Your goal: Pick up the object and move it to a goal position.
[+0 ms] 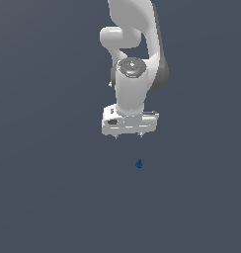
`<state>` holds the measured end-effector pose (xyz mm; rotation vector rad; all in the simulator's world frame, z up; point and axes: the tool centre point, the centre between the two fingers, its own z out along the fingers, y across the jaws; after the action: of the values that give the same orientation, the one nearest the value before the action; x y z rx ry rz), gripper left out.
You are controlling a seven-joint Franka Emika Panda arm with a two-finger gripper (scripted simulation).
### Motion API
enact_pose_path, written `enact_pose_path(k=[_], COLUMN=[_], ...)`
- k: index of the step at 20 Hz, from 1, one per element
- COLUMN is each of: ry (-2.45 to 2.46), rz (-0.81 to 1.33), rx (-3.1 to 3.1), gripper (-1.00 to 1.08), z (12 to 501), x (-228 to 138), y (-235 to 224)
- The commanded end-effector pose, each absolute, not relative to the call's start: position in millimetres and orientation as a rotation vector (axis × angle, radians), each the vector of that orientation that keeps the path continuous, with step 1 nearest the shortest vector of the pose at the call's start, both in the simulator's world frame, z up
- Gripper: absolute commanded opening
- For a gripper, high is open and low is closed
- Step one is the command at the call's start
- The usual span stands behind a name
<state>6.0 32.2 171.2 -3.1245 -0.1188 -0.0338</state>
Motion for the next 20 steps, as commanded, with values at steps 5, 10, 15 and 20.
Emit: enact_pose_path(k=[5,10,15,20], ry=[-0.121,-0.116,-0.13,-0.208], rz=[-0.031,-0.026,-0.026,-0.022], rx=[-3.117,-3.103,-3.104,-3.106], gripper=[1.0,1.0,1.0,1.0], z=[170,168,167,158], x=[7,9,10,18], y=[39,50,50,55])
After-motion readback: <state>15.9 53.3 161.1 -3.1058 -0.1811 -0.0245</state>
